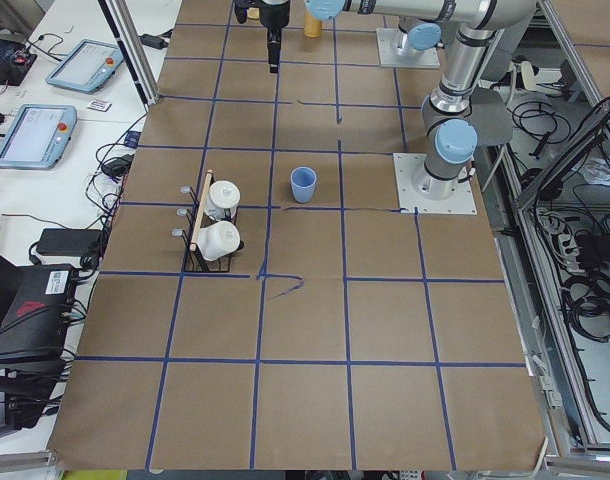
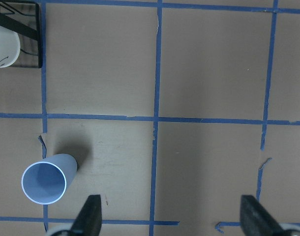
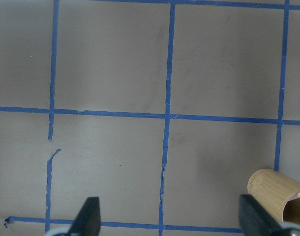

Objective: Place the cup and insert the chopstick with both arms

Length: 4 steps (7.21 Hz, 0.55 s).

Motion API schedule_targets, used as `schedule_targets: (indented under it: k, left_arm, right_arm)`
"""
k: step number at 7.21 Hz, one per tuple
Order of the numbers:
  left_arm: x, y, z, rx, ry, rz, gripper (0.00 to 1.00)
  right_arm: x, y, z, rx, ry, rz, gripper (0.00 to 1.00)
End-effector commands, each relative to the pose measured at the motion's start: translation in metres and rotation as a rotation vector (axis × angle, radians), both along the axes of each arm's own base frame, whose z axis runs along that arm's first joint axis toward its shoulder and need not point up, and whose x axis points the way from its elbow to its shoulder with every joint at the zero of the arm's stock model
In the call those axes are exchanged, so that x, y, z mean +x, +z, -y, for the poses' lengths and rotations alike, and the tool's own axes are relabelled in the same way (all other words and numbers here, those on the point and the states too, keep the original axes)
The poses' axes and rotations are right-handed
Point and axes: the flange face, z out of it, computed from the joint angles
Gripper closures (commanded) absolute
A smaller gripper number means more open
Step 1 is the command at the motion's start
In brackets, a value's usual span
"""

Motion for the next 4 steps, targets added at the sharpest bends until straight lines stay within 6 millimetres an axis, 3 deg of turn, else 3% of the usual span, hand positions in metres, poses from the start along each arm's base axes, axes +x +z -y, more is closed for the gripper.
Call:
schedule_targets:
  k: [1,3,4]
  left_arm:
    - [0.001,0.003,-0.001,-0.006,0.002,0.003,0.00]
    - [0.009,0.007,-0.005,-0.006,0.016,0.007,0.00]
    - [0.013,-0.001,-0.003,0.014,0.019,0.005,0.00]
  right_arm:
    - [-0.001,0.001,0.001,0.000,0.000,0.002,0.00]
    - [-0.001,-0.002,0.001,0.006,-0.002,0.003,0.00]
    - [-0.001,-0.003,0.000,0.017,0.000,0.000,0.00]
